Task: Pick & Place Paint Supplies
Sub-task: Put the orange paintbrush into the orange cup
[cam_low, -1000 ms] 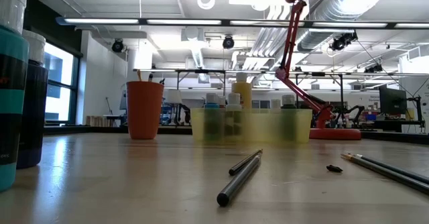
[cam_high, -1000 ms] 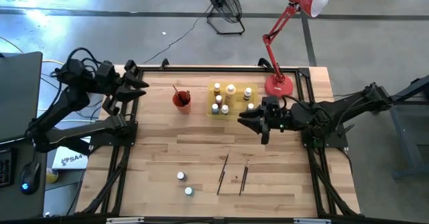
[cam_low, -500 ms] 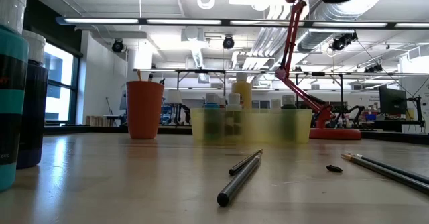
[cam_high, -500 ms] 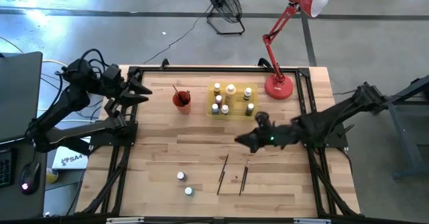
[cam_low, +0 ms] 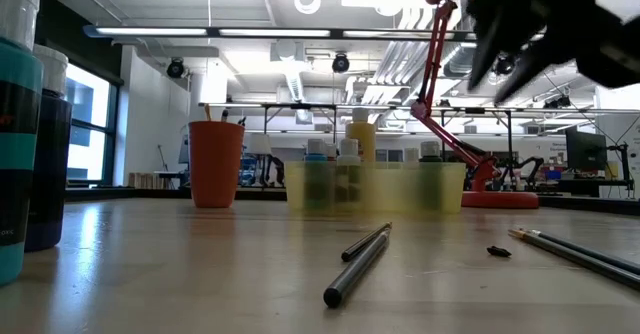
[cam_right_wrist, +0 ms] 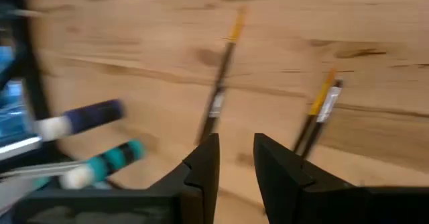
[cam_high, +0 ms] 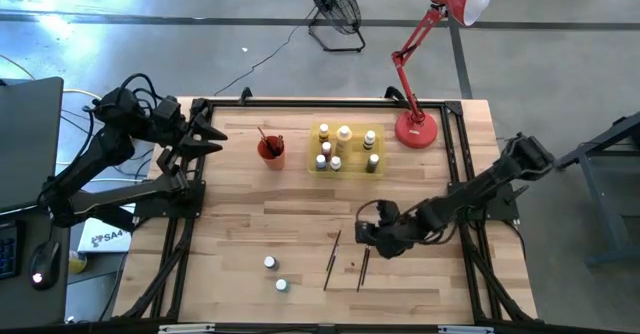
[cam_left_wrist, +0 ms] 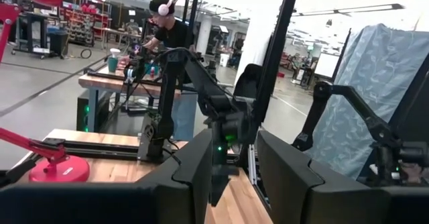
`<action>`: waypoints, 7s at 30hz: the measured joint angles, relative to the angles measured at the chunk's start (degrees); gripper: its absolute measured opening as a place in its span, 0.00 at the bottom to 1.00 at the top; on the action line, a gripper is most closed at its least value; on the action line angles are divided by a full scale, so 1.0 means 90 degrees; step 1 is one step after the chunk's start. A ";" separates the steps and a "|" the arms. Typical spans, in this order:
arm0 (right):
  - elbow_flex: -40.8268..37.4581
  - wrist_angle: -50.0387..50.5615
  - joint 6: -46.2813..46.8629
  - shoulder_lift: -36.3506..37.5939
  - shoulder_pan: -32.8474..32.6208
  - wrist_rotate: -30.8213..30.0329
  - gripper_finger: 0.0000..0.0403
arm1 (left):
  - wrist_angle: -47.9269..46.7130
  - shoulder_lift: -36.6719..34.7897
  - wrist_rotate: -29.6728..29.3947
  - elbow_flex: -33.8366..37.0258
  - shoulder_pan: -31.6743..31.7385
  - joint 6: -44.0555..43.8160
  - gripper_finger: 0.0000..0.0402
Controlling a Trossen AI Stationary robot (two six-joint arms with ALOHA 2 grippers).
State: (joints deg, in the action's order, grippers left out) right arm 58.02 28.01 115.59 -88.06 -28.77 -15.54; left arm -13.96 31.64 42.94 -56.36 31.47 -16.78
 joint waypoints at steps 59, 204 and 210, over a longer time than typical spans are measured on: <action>0.0000 0.0806 0.0483 -0.1192 0.0238 0.0225 0.14 | -0.0517 0.0002 -0.0333 0.0000 0.0001 0.0381 0.29; 0.0000 0.0988 -0.0651 -0.1204 -0.0012 0.1230 0.14 | -0.0916 0.0001 -0.0571 0.0002 0.0001 0.0406 0.29; 0.0000 0.0969 -0.0651 -0.1204 -0.0012 0.1215 0.14 | -0.0916 0.0002 -0.0571 0.0002 0.0001 0.0406 0.29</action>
State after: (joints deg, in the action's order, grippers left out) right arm 58.02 36.73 109.73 -98.89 -28.88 -4.61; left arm -22.20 31.66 37.80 -56.34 31.48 -13.13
